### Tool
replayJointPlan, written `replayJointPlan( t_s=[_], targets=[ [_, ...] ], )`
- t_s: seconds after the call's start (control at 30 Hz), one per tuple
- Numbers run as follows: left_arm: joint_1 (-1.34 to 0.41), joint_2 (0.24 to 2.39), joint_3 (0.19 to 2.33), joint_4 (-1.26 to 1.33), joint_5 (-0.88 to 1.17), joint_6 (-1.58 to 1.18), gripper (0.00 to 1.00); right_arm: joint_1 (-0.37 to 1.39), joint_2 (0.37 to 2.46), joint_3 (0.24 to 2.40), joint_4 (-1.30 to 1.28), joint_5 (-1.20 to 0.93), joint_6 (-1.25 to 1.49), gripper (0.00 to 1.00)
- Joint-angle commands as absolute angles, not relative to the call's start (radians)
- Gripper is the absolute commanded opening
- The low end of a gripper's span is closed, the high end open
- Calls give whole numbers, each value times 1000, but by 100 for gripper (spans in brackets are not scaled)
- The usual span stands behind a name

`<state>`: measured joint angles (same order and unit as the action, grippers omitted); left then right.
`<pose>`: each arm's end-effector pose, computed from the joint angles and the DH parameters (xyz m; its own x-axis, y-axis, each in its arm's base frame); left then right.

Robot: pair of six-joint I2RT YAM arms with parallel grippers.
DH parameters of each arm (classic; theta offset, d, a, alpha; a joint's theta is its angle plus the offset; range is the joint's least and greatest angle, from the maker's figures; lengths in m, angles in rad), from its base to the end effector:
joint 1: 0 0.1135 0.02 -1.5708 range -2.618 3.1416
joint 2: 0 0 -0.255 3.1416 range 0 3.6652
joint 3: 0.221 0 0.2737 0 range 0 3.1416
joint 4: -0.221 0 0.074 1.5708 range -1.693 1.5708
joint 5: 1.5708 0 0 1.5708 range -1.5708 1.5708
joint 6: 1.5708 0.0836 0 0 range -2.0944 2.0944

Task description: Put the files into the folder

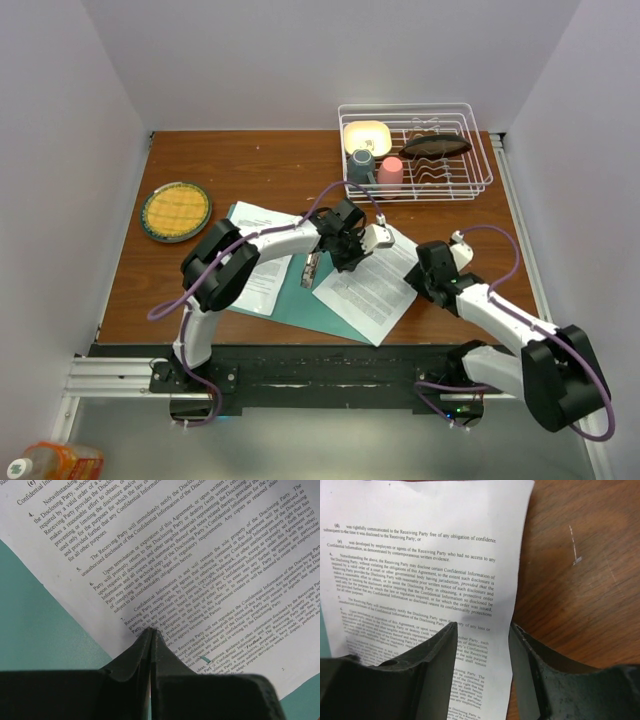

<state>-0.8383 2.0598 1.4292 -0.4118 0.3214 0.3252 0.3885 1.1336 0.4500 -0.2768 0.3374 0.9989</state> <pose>0.2934 -0.3657 0.0972 -0.2878 0.7733 -0.5649 0.9539 0.2839 -0.0974 0.2369 0.0670 0.0971 -0.5633 0.6268 -0.5383 0.5393 0.7726 0.3352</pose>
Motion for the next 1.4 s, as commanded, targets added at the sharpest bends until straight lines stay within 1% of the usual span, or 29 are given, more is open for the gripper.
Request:
replayJointPlan(
  t_s=[0.0,0.13,0.4,0.53,0.57,0.67,0.73,0.9,1.1,1.23,1.37],
  targets=[
    [-850,2077,1443,-416,311,341,6,388,1080,394,-275,272,1074,44],
    [-850,2074,1434,-416,305,345,5,390,1005,394,-284,275,1077,41],
    [-850,2066,1419,-410,302,351,4,390,979,387,-298,275,1062,39],
    [-850,2060,1420,-408,301,350,4,388,979,390,-301,281,1034,31],
    [-850,2059,1420,-408,302,350,4,390,982,390,-301,282,1029,25],
    [-850,2051,1420,-410,299,347,4,388,1005,390,-296,278,1025,14],
    [-850,2046,1422,-413,295,348,4,388,1020,399,-302,279,1017,11],
    [-848,2002,1440,-448,294,354,4,390,1017,429,-331,298,991,0],
    [-842,1918,1488,-534,295,365,4,388,979,506,-426,327,956,0],
    [-824,1884,1482,-543,295,365,4,390,977,554,-515,336,931,0],
    [-822,1888,1460,-538,301,359,4,388,971,534,-525,313,928,0]
  ],
)
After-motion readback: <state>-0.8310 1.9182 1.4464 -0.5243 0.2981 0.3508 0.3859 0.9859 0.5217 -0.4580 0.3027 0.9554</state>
